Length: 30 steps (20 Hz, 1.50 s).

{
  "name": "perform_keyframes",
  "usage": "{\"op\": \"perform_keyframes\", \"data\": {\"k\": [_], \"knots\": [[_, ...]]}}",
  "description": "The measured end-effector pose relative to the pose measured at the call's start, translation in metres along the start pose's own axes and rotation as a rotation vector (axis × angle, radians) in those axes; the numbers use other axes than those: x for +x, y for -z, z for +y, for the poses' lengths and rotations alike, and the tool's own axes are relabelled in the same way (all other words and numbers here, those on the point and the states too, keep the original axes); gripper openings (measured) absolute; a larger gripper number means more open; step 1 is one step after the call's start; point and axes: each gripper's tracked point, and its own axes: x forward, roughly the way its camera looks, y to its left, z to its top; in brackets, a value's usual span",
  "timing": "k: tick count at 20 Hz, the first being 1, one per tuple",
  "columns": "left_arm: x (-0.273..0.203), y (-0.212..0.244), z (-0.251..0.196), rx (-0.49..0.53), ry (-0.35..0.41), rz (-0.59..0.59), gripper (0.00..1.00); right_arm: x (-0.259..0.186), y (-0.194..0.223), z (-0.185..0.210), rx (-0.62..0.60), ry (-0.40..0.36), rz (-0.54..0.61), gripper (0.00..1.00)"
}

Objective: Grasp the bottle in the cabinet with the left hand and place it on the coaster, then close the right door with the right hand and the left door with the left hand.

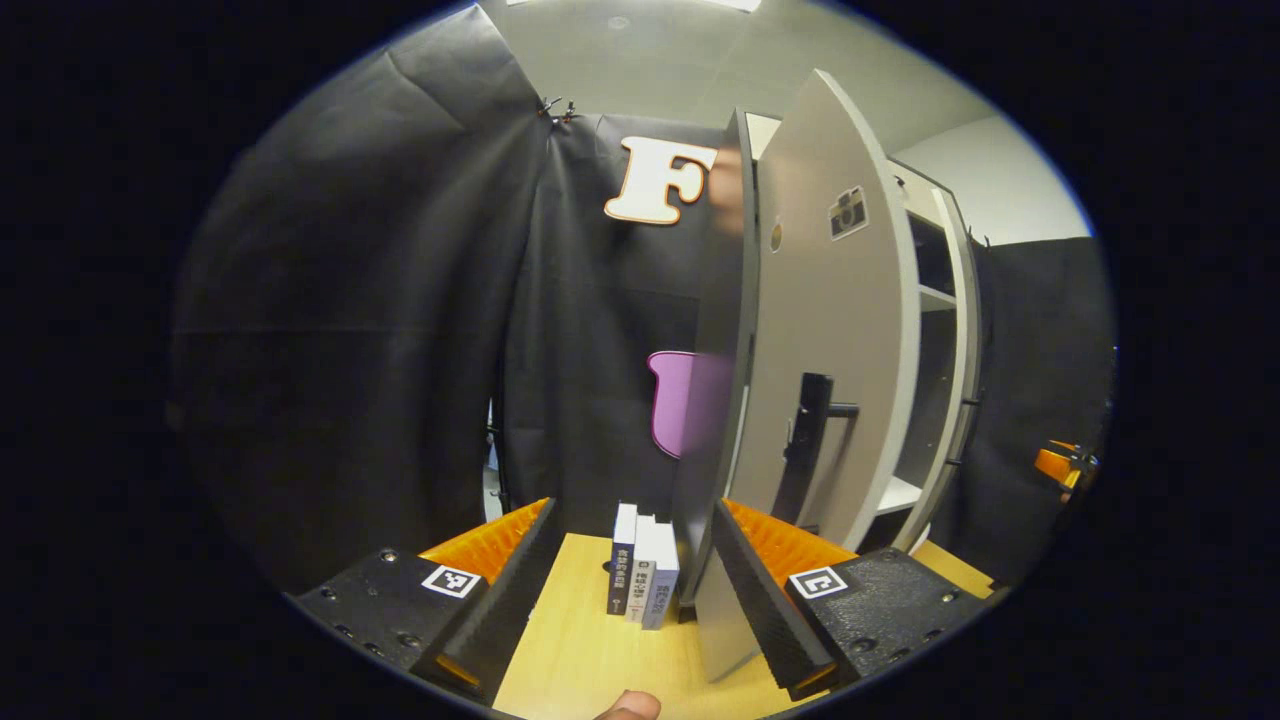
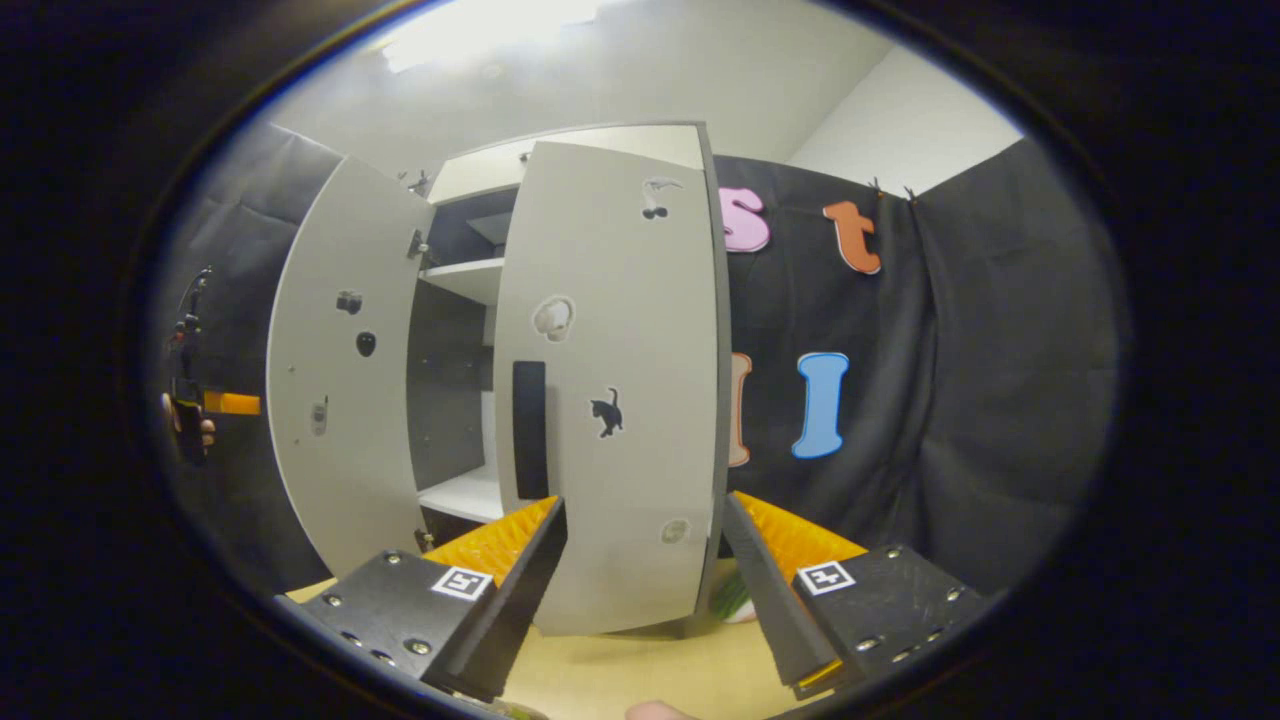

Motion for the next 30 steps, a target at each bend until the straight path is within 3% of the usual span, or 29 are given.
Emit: {"op": "perform_keyframes", "data": {"k": [5, 6, 7, 9, 10, 11, 14, 17, 21, 23, 26, 30], "knots": [[0.021, -0.017, -0.012, -0.017, 0.037, -0.016, 0.93, -0.01, 0.005, -0.019, 0.012, 0.042, 0.01, 0.95], [0.024, -0.02, -0.016, -0.013, 0.044, -0.02, 0.96, -0.014, 0.002, -0.021, 0.01, 0.042, 0.002, 0.95], [0.027, -0.023, -0.022, -0.009, 0.053, -0.024, 0.92, -0.017, -0.001, -0.023, 0.006, 0.042, -0.002, 0.95], [0.032, -0.027, -0.046, -0.003, 0.107, -0.022, 0.96, -0.023, -0.003, -0.029, 0.01, 0.05, -0.002, 0.95], [0.027, -0.029, -0.051, 0.007, 0.099, -0.022, 0.96, -0.027, -0.004, -0.031, 0.009, 0.05, -0.005, 0.95], [0.023, -0.032, -0.054, 0.045, 0.098, -0.033, 0.89, -0.031, -0.006, -0.032, 0.005, 0.049, -0.009, 0.95], [0.028, -0.031, -0.056, 0.1, 0.07, -0.037, 0.88, -0.042, -0.001, -0.037, 0.003, 0.048, -0.008, 0.95], [0.026, -0.026, -0.057, 0.029, 0.04, -0.015, 0.89, -0.047, 0.001, -0.04, 0.033, 0.043, -0.008, 0.95], [0.026, -0.023, -0.078, -0.009, 0.076, -0.001, 0.89, -0.049, -0.006, -0.041, 0.058, 0.034, -0.026, 0.95], [0.026, -0.024, -0.096, 0.021, 0.103, -0.001, 0.94, -0.05, -0.011, -0.041, 0.064, 0.031, -0.04, 0.95], [0.028, -0.026, -0.112, 0.088, 0.105, -0.02, 0.94, -0.052, -0.015, -0.043, 0.071, 0.029, -0.051, 0.95], [0.03, -0.023, -0.126, 0.069, 0.109, -0.026, 0.94, -0.048, -0.02, -0.043, 0.082, 0.021, -0.045, 0.95]]}}
